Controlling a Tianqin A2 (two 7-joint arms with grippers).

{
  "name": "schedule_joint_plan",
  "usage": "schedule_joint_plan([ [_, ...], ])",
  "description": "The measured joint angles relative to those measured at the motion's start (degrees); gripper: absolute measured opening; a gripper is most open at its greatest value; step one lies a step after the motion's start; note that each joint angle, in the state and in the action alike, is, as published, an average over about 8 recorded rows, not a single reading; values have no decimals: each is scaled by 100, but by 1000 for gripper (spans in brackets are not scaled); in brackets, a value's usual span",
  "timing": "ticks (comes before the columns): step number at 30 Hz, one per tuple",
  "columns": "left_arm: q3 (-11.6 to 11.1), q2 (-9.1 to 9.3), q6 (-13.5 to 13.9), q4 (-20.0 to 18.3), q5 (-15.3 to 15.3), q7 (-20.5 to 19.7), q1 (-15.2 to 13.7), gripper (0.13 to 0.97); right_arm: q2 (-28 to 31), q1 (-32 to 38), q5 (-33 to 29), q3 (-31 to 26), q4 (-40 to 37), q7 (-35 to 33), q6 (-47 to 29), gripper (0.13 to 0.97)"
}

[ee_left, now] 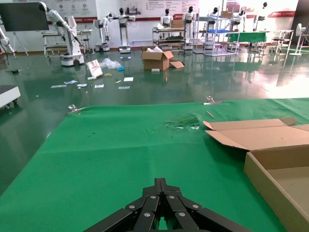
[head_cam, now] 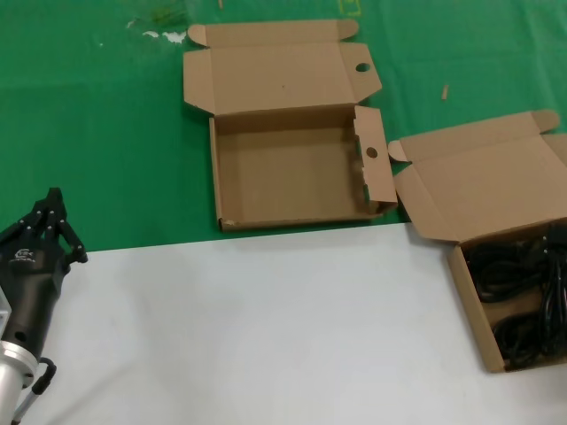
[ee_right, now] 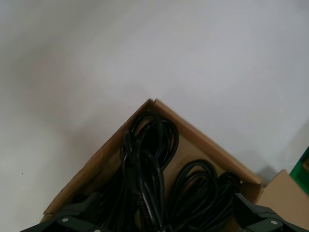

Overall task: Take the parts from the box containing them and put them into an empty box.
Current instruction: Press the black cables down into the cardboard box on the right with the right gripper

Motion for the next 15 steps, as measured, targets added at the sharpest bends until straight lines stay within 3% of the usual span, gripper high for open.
schedule_joint_plan([
  [10, 0, 0, 0, 0, 0, 0, 0, 140, -221, 33, -146, 36, -493, -285, 121, 918],
  [15, 0, 0, 0, 0, 0, 0, 0, 140, -220, -8, -151, 71, -440, -222, 95, 847],
])
